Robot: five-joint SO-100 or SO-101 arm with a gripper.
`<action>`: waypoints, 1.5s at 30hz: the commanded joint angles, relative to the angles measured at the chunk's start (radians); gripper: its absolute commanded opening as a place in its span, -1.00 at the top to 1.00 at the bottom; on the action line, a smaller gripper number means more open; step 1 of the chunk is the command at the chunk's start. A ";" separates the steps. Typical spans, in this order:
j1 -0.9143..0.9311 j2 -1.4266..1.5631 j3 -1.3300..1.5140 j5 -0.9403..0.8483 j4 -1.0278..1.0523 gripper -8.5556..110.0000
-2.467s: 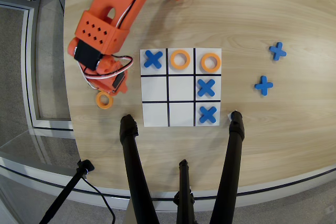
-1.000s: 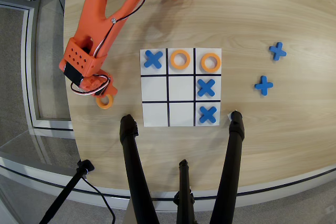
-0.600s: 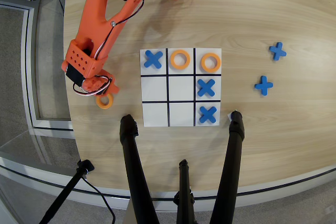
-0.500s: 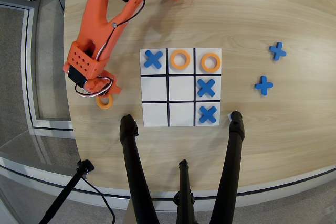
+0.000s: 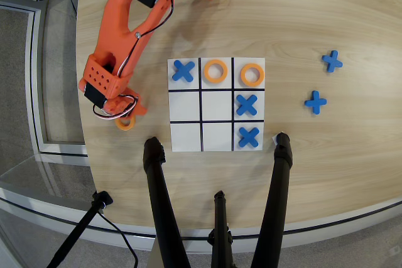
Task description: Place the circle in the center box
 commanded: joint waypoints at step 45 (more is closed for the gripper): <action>0.095 0.178 0.222 -0.161 0.212 0.45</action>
